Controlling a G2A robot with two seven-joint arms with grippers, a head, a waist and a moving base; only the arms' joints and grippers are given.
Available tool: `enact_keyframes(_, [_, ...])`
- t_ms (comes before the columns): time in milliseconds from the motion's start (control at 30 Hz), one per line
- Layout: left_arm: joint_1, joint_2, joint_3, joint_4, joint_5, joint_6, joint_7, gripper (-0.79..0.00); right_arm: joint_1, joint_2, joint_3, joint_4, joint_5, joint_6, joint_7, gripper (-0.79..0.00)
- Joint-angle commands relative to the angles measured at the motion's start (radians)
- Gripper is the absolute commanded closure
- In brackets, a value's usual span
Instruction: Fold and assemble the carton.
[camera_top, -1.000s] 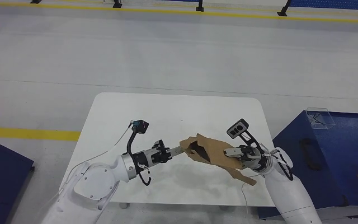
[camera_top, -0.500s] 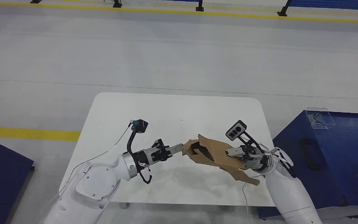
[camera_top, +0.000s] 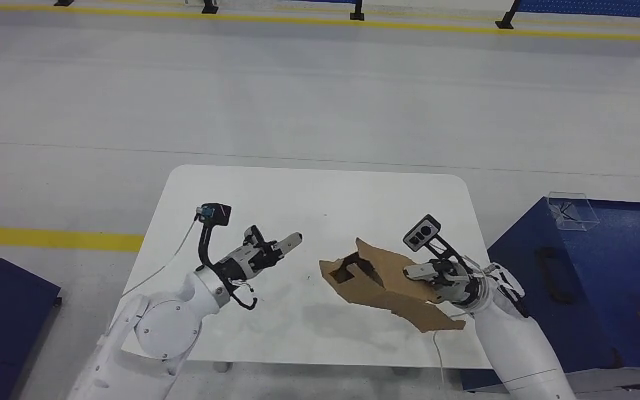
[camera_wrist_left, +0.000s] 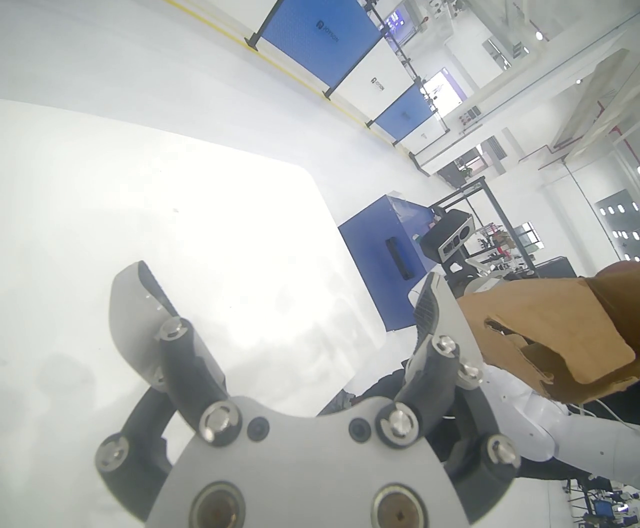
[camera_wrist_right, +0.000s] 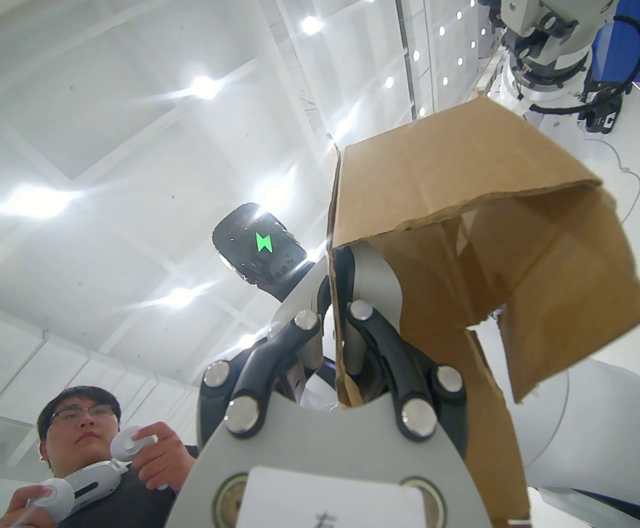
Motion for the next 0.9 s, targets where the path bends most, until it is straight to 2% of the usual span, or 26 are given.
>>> enact_keyframes(0, [0.0, 0.001, -0.015, -0.011, 0.015, -0.021, 0.03, -0.785, 0.004, -0.007, -0.018, 0.001, 0.139, 0.149, -0.052, 0.0])
enact_keyframes(33, [0.014, 0.004, -0.041, -0.02, 0.081, -0.046, 0.084, -0.785, 0.016, -0.011, -0.031, 0.006, 0.209, 0.216, -0.084, 0.0])
enact_keyframes(100, [0.053, 0.009, -0.077, -0.06, 0.144, -0.101, 0.155, -0.785, 0.029, -0.016, -0.059, 0.021, 0.289, 0.27, -0.138, 0.0])
enact_keyframes(300, [0.199, 0.031, -0.227, -0.168, 0.243, -0.293, 0.217, -0.785, 0.062, -0.02, -0.14, 0.081, 0.421, 0.312, -0.18, 0.0])
enact_keyframes(367, [0.248, 0.035, -0.264, -0.205, 0.247, -0.349, 0.222, -0.785, 0.073, -0.017, -0.148, 0.112, 0.355, 0.257, -0.125, 0.0])
enact_keyframes(433, [0.284, 0.039, -0.297, -0.239, 0.263, -0.366, 0.212, -0.785, 0.08, -0.017, -0.152, 0.137, 0.266, 0.172, -0.061, 0.0])
enact_keyframes(600, [0.332, 0.045, -0.315, -0.305, 0.341, -0.396, 0.156, -0.785, 0.089, -0.018, -0.146, 0.166, 0.05, -0.14, -0.013, 0.0])
enact_keyframes(867, [0.347, 0.039, -0.217, -0.325, 0.477, -0.401, 0.167, -0.785, 0.08, -0.014, -0.103, 0.144, -0.156, -0.443, -0.036, 0.0])
